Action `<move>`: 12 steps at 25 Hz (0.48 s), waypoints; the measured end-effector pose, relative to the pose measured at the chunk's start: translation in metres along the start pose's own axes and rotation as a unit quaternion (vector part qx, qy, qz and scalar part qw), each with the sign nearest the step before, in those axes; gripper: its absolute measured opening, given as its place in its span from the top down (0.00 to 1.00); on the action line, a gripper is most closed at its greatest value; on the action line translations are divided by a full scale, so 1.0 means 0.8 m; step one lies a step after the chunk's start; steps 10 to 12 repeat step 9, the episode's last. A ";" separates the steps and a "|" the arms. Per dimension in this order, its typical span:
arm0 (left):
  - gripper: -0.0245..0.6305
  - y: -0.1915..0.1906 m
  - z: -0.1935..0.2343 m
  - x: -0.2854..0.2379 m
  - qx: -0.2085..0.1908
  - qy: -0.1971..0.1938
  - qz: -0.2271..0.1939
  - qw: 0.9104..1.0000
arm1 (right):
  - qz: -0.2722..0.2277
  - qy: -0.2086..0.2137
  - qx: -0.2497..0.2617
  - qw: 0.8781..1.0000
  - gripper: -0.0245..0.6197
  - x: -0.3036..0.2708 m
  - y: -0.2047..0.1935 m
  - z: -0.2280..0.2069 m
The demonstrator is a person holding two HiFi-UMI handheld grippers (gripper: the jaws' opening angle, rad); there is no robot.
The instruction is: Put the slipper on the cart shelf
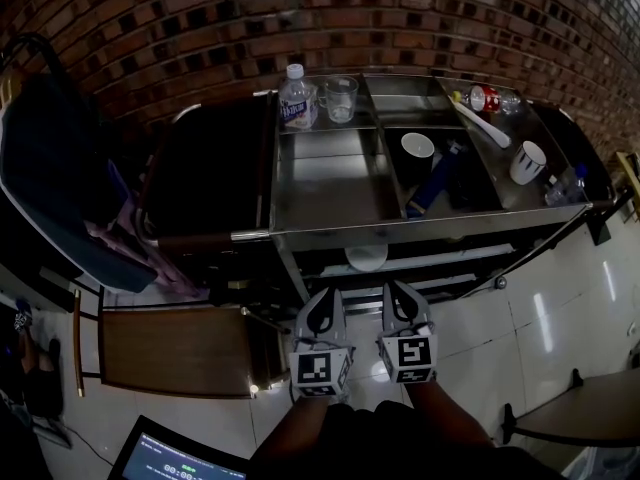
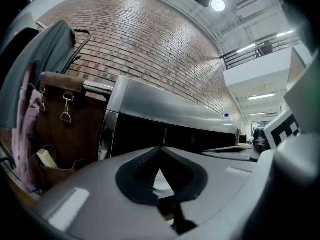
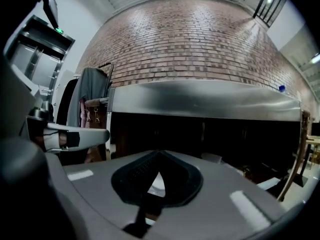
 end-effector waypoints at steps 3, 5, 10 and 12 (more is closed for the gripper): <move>0.94 -0.001 -0.005 0.001 0.005 -0.004 0.001 1.000 | -0.004 0.005 0.004 1.000 0.96 0.003 0.001 0.003; 0.94 0.001 -0.005 -0.003 0.006 -0.004 -0.002 1.000 | -0.011 0.010 0.007 1.000 0.96 0.001 0.004 0.004; 0.94 0.004 -0.005 -0.006 0.001 -0.008 -0.008 1.000 | -0.037 0.020 0.015 0.999 0.96 -0.002 0.016 0.006; 0.94 0.004 -0.005 -0.006 0.001 -0.008 -0.008 1.000 | -0.037 0.020 0.015 0.999 0.96 -0.002 0.016 0.006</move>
Point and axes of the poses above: the fingertips, and each gripper's own axes: x backward along the fingers, z to its left, y out of its top, the point moved 7 cm from there along x, backward along the fingers, and after that the axes turned 15 degrees about -z, right-handed, at the moved point
